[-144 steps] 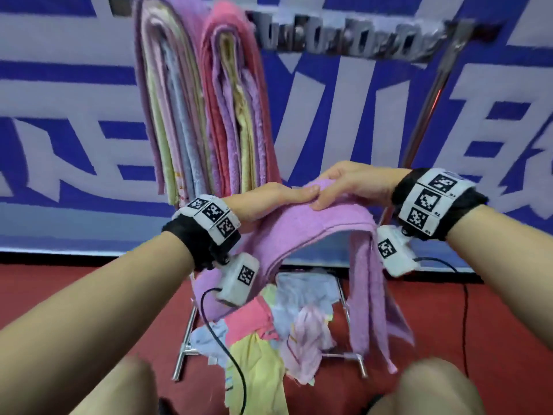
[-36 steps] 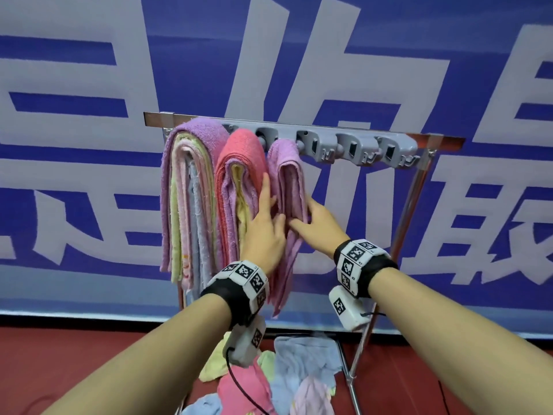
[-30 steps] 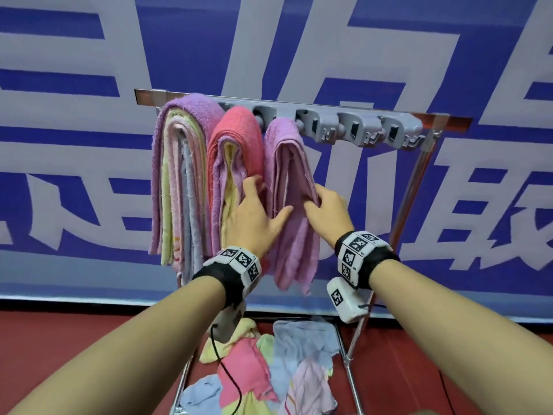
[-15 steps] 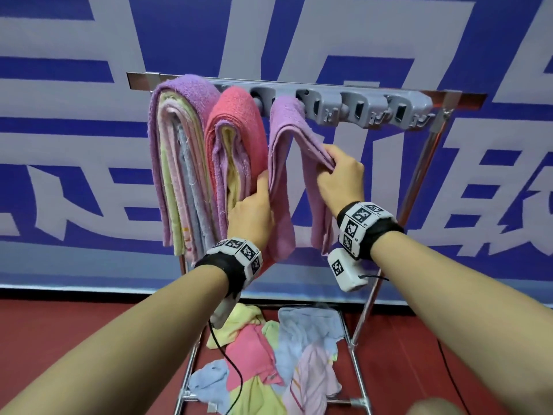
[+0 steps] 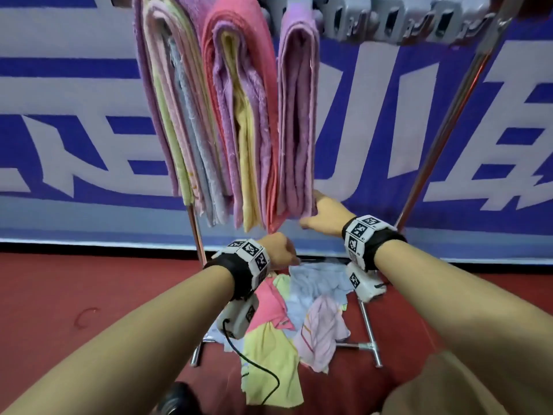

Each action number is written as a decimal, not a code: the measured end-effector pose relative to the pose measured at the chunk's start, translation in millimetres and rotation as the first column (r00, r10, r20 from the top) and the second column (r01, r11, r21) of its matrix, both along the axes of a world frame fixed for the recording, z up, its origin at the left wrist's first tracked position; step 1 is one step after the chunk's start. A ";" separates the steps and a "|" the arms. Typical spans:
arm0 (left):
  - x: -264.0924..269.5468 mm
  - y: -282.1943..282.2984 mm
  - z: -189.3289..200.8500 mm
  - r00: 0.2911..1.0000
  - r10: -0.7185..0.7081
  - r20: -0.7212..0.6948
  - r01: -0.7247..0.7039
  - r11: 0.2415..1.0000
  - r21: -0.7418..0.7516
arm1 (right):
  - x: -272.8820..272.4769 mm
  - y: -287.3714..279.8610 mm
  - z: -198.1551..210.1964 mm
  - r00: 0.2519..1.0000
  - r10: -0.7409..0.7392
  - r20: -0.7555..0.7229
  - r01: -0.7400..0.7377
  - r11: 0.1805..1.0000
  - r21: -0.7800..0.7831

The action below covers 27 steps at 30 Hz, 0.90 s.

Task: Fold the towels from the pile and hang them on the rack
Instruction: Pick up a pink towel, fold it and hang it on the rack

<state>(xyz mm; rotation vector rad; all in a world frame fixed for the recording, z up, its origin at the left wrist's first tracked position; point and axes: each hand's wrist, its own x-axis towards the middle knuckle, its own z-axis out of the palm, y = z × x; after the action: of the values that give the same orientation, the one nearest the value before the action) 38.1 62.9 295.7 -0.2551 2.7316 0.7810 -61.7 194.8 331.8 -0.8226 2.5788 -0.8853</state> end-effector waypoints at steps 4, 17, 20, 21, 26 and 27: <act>11.9 1.7 -75.7 0.997 -0.032 0.067 0.038 0.996 -0.078 | 9.3 15.8 -96.1 0.995 -0.001 0.098 -0.010 0.993 0.114; -25.5 12.3 -320.7 0.981 0.122 0.150 -0.118 0.992 -0.035 | 0.8 41.6 -395.7 0.915 -0.209 0.345 0.050 0.908 0.416; -42.9 23.4 -351.1 0.970 0.106 0.220 -0.102 0.994 -0.031 | 2.2 45.3 -430.2 0.886 -0.237 0.399 0.040 0.896 0.443; -47.9 26.9 -359.2 0.968 0.092 0.235 -0.088 0.996 -0.029 | 3.7 45.0 -440.8 0.873 -0.258 0.414 0.055 0.895 0.443; -54.0 37.2 -371.7 0.964 0.049 0.262 -0.039 0.998 -0.043 | 19.2 41.5 -462.2 0.874 -0.327 0.359 0.172 0.900 0.402; -52.8 37.1 -368.9 0.962 0.044 0.270 -0.033 0.998 -0.046 | 20.5 38.7 -459.1 0.873 -0.335 0.353 0.202 0.910 0.362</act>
<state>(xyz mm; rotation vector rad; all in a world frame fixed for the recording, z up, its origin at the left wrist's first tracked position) -14.7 100.0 -73.2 -0.3942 2.4925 0.6477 -41.2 233.5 -127.3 -0.1550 2.3915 -0.6053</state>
